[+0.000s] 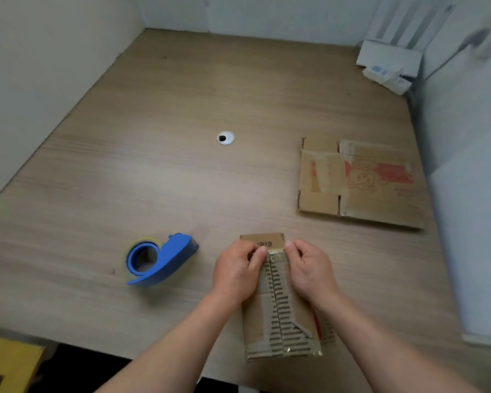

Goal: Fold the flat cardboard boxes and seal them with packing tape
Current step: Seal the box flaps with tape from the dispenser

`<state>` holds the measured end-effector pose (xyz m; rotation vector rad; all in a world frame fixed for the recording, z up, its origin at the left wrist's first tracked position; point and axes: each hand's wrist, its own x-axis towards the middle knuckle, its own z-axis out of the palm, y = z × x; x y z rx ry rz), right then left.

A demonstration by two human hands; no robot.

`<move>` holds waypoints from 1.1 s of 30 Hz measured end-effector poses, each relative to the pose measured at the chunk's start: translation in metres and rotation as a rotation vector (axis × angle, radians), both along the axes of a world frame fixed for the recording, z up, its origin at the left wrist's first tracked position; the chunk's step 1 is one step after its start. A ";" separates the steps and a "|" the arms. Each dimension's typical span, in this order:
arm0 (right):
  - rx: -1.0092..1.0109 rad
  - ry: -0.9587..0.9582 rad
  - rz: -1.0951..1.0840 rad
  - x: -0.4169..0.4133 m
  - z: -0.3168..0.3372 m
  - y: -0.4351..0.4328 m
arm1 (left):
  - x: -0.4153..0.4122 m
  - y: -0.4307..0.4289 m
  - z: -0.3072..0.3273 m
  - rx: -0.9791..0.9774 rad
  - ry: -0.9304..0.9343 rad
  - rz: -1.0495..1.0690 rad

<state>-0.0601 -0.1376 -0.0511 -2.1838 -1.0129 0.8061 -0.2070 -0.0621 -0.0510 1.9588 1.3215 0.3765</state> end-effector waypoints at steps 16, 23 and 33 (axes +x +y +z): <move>0.024 0.031 0.114 -0.001 -0.002 0.008 | 0.003 0.011 0.002 -0.054 0.002 -0.113; -0.061 0.176 -0.092 -0.006 0.001 0.005 | 0.011 0.018 0.010 -0.136 0.155 -0.162; 0.010 0.376 -0.221 -0.046 -0.006 -0.048 | -0.035 -0.030 0.006 -0.515 -0.255 0.263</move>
